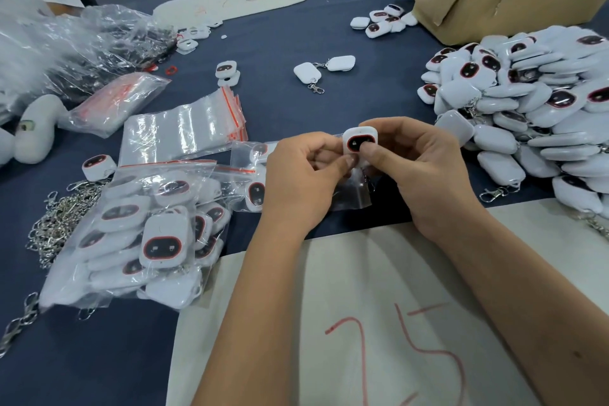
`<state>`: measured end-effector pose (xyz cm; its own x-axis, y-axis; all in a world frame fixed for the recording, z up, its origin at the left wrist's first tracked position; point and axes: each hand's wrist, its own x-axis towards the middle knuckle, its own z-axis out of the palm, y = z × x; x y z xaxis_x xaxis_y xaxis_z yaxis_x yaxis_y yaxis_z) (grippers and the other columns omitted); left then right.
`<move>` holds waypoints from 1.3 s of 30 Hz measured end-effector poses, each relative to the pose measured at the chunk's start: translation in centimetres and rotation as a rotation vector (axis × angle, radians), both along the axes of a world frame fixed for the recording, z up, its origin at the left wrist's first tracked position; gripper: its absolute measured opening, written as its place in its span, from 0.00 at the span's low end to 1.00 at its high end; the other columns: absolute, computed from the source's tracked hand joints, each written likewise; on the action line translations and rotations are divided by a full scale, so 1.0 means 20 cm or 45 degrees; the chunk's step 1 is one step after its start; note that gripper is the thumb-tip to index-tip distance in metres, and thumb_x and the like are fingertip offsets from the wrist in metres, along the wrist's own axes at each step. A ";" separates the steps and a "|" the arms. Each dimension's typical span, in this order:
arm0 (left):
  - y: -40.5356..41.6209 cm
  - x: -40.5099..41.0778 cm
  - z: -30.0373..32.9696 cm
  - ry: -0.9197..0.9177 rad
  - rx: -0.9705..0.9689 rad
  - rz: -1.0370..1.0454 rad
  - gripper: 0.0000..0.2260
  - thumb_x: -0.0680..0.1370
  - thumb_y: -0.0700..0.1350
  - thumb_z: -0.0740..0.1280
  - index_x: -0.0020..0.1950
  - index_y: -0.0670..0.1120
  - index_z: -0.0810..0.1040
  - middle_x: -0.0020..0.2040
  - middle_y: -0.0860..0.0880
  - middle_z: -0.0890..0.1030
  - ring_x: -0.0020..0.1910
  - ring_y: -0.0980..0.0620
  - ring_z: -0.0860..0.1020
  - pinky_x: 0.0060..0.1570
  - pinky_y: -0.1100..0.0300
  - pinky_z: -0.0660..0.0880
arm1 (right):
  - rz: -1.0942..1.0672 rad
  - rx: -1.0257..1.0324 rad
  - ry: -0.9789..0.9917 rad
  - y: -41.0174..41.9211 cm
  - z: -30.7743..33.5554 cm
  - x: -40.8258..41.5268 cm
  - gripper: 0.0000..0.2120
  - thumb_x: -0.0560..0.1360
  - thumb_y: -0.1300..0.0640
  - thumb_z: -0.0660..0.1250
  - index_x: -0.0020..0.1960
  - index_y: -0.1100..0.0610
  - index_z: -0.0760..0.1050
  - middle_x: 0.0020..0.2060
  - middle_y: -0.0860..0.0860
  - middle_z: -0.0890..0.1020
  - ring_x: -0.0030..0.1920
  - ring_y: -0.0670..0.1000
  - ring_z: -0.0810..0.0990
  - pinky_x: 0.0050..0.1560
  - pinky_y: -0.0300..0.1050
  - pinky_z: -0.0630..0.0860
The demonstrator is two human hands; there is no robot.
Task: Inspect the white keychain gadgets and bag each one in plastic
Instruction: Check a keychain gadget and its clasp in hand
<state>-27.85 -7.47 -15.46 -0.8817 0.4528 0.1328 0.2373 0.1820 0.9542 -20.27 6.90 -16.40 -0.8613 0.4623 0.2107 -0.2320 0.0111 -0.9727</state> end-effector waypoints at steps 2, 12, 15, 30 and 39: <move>0.00 0.00 0.00 0.001 -0.018 -0.003 0.06 0.77 0.38 0.76 0.47 0.48 0.86 0.39 0.47 0.87 0.41 0.45 0.86 0.49 0.45 0.84 | -0.006 0.003 -0.021 0.00 0.00 0.00 0.06 0.75 0.62 0.76 0.51 0.55 0.86 0.47 0.53 0.89 0.46 0.51 0.87 0.48 0.43 0.82; 0.00 0.00 0.00 -0.013 -0.056 -0.008 0.04 0.76 0.38 0.76 0.44 0.47 0.86 0.34 0.47 0.85 0.35 0.50 0.85 0.46 0.43 0.84 | 0.058 -0.097 -0.081 0.02 0.01 0.01 0.06 0.73 0.63 0.75 0.49 0.55 0.86 0.45 0.55 0.89 0.44 0.51 0.86 0.47 0.44 0.82; 0.00 0.01 0.01 -0.021 -0.075 -0.015 0.03 0.77 0.38 0.75 0.46 0.45 0.86 0.33 0.50 0.84 0.34 0.51 0.84 0.45 0.44 0.84 | 0.040 -0.129 -0.101 0.02 0.01 0.01 0.07 0.70 0.60 0.76 0.48 0.55 0.86 0.45 0.57 0.88 0.44 0.53 0.85 0.49 0.50 0.81; 0.00 0.03 0.06 -0.448 0.219 -0.041 0.07 0.81 0.36 0.69 0.57 0.38 0.84 0.42 0.40 0.86 0.34 0.51 0.81 0.38 0.61 0.80 | 0.127 -0.253 -0.153 0.03 0.01 0.00 0.09 0.83 0.64 0.66 0.59 0.60 0.83 0.50 0.56 0.88 0.47 0.51 0.85 0.43 0.40 0.80; 0.00 0.04 0.09 -0.602 0.259 -0.017 0.07 0.82 0.37 0.68 0.56 0.40 0.85 0.41 0.45 0.87 0.34 0.52 0.83 0.33 0.66 0.77 | 0.172 -0.306 -0.109 0.02 0.01 0.00 0.10 0.83 0.63 0.64 0.59 0.65 0.83 0.50 0.59 0.88 0.47 0.54 0.86 0.43 0.42 0.81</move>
<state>-27.04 -7.55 -13.71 -0.8609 0.4710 -0.1923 -0.2278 -0.0188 0.9735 -20.30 7.30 -16.19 -0.9283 0.3704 0.0325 -0.1325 -0.2478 -0.9597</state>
